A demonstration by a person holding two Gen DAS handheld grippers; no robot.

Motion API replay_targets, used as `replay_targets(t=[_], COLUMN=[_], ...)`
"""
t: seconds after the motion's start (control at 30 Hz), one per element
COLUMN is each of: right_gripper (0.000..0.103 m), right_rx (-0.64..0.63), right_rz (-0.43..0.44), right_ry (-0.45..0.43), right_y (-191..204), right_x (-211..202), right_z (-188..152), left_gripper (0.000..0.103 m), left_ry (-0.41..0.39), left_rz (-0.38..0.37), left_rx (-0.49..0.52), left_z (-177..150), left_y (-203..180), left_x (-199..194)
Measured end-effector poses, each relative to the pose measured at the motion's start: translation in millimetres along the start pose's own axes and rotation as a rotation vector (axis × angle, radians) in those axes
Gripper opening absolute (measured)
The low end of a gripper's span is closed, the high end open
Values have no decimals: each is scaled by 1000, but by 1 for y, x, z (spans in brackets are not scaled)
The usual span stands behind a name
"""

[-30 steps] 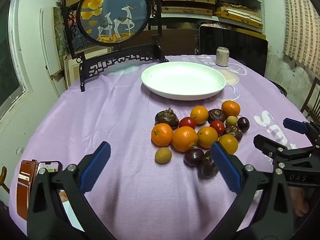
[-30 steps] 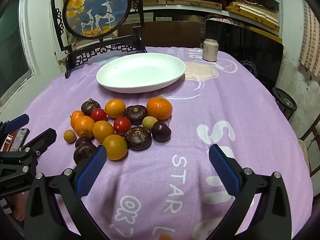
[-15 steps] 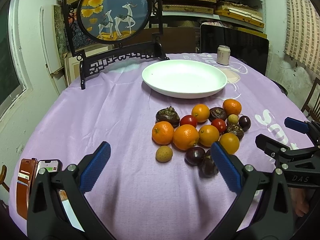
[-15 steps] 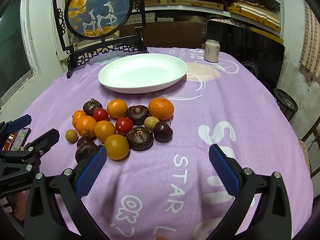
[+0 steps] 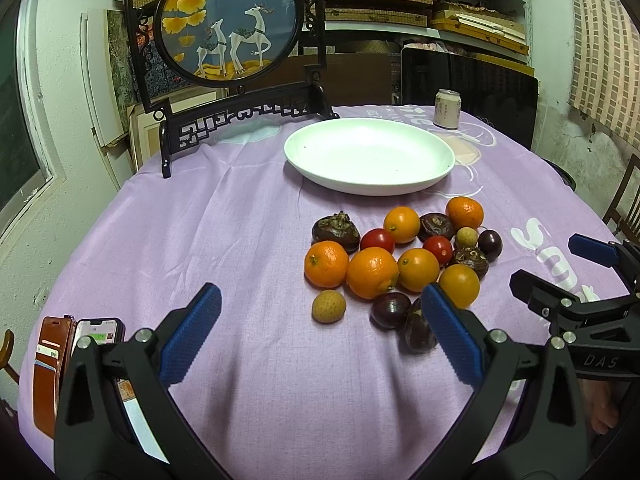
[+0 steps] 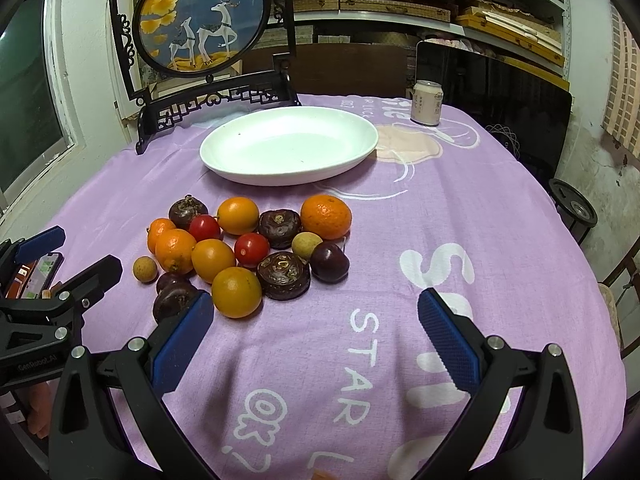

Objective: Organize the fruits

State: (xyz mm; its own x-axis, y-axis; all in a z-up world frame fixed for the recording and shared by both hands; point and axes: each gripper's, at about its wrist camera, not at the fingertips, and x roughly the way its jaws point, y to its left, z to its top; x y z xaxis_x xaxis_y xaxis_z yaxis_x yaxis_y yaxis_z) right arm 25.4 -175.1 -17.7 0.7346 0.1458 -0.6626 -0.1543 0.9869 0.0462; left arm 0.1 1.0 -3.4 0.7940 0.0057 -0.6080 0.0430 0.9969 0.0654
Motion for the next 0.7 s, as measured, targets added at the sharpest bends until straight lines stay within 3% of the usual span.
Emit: replay_targets(t=[0.7], right_gripper=[102], right_rx=[-2], right_rz=[1], right_ry=[0], right_y=[1], right_x=[0], right_z=[0], left_gripper=[101], left_ry=[13], left_rz=[1], left_rx=[0], left_z=[-2], left_y=[0], left_x=[3])
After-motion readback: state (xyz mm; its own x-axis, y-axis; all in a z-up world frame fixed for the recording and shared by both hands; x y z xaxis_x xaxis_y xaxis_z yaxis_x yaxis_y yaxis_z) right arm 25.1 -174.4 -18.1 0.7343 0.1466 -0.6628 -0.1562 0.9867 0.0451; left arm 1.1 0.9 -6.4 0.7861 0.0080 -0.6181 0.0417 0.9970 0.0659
